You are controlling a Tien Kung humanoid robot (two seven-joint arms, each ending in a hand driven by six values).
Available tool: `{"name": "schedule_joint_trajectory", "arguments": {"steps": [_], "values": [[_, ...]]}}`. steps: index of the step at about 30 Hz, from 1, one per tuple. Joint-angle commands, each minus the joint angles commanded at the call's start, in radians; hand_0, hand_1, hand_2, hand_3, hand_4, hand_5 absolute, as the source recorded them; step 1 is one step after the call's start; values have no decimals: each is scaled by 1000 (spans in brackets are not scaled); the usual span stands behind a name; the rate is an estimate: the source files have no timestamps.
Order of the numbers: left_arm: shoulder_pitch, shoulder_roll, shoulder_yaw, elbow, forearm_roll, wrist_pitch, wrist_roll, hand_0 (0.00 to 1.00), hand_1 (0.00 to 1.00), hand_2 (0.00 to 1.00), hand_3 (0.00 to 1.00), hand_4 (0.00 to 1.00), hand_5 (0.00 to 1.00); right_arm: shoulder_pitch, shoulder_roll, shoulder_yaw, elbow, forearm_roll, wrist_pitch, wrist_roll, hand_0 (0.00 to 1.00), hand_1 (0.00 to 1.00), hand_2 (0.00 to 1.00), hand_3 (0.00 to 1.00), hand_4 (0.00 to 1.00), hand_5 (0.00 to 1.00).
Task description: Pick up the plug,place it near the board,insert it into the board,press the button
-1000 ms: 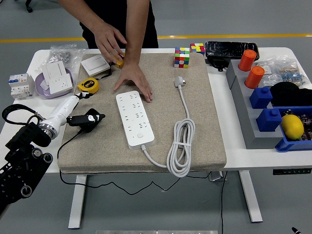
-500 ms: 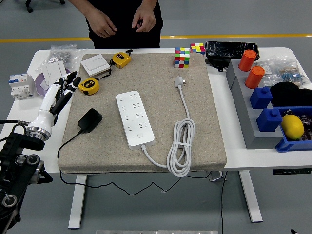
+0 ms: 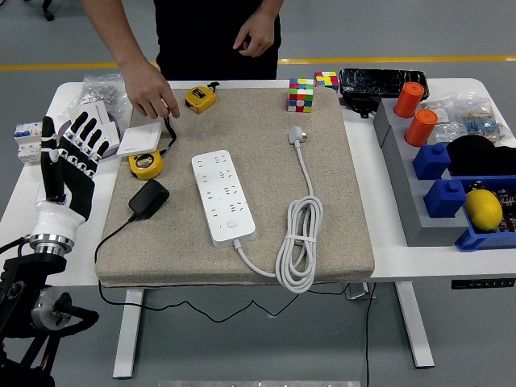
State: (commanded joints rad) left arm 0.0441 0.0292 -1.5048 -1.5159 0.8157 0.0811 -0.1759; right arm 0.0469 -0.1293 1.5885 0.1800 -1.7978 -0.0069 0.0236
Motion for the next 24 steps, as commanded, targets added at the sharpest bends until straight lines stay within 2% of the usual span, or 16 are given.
{"name": "schedule_joint_trajectory", "arguments": {"steps": [4,5,12,24], "values": [[25,1,-6,0,-12,-9,2,885,938,907,894,998,997,-30,17,21,0,-21,-1,1,959,930,864,873,998,998],[28,3,-2,2,-4,-9,4,846,899,849,819,998,997,-37,20,28,0,-30,0,0,959,930,864,879,998,998],[36,-5,13,3,29,-5,8,840,893,846,823,998,994,-64,36,50,0,-56,1,0,959,929,864,878,998,998],[23,1,8,-1,81,0,18,838,895,848,837,998,988,-44,27,50,0,-40,-4,3,961,928,864,879,998,998]]}}
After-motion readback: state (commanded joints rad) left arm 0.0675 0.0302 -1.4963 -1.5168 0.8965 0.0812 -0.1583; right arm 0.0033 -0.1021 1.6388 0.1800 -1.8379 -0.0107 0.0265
